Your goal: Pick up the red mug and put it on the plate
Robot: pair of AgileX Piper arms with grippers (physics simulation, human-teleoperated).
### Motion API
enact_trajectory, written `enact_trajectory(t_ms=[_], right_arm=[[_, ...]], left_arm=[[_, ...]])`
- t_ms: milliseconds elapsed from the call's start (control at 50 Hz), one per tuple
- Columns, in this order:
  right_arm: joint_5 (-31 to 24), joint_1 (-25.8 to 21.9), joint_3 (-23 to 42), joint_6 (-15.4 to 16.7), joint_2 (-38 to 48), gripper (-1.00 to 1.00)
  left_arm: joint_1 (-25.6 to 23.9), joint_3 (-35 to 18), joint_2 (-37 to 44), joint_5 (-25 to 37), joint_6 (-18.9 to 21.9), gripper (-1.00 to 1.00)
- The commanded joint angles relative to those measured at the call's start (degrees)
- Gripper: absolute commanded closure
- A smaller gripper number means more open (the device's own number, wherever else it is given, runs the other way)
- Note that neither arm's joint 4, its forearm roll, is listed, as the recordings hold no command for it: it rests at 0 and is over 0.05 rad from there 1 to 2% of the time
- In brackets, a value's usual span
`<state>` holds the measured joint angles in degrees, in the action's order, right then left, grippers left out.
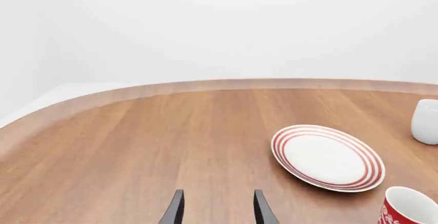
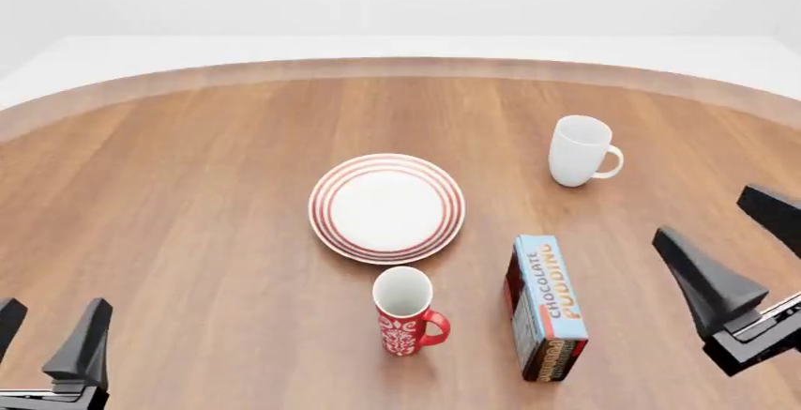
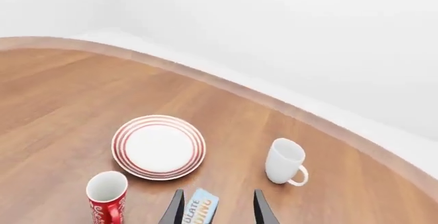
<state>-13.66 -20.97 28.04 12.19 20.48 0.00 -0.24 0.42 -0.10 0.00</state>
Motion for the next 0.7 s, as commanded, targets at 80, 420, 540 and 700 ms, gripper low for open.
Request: enact_trajectory(t_ms=[80, 420, 540, 700], right_arm=[[-2.8, -8.1, 7.3, 4.0, 12.4, -1.00], [-13.7, -12.0, 18.3, 4.3, 26.3, -1.00], [-15.8, -13.0, 19.9, 3.4, 30.0, -1.00], [-18.2, -13.5, 22.8, 3.2, 33.4, -1.00]], left_arm=[[0.0, 0.0, 0.0, 0.0, 0.0, -1.00], [0.0, 0.0, 0.0, 0.0, 0.0, -1.00], [0.0, 0.0, 0.0, 0.0, 0.0, -1.00], [0.0, 0.0, 0.0, 0.0, 0.0, -1.00]])
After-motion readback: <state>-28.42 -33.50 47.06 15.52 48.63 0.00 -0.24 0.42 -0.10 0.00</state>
